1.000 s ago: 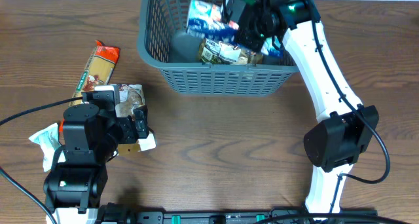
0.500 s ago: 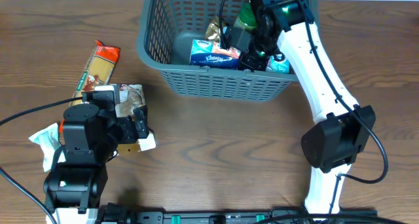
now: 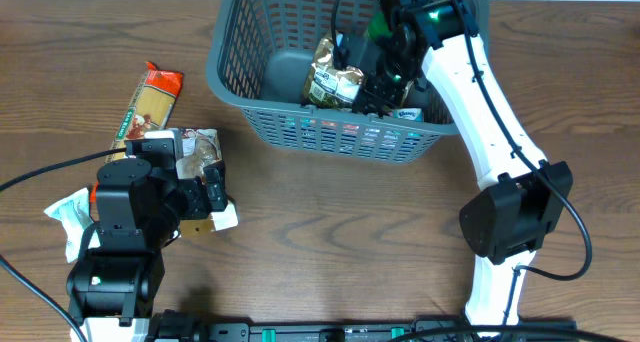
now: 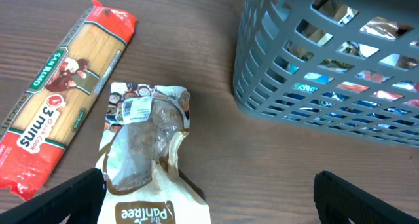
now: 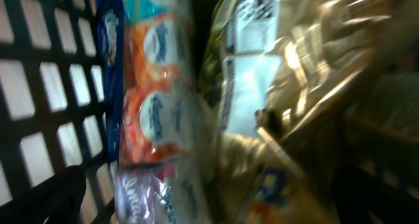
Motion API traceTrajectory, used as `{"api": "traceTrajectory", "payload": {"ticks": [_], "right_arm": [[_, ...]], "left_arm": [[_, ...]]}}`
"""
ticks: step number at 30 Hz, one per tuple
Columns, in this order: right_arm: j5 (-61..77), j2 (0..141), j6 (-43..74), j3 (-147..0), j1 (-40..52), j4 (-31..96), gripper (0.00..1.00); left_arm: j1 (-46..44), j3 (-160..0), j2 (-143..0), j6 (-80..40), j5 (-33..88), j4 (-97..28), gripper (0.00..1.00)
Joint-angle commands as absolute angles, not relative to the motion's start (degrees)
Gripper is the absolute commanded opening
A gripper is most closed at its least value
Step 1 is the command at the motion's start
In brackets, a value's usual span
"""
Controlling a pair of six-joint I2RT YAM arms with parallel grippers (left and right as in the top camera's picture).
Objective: Pack container
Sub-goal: 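Lift the Kleenex pack with the right gripper and place it in the basket, then withdraw the right gripper from the basket to the side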
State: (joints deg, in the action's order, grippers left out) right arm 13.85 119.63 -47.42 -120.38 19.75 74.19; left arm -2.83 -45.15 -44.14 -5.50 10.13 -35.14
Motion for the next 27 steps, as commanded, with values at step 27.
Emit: {"api": "traceTrajectory", "payload": {"ticks": [27], "right_arm": [[-0.64, 118.41, 17.37, -163.24, -17.78, 96.29, 0.99]], "left_arm": [[12.82, -117.05, -85.71, 13.13, 6.79, -85.84, 0.98]]}}
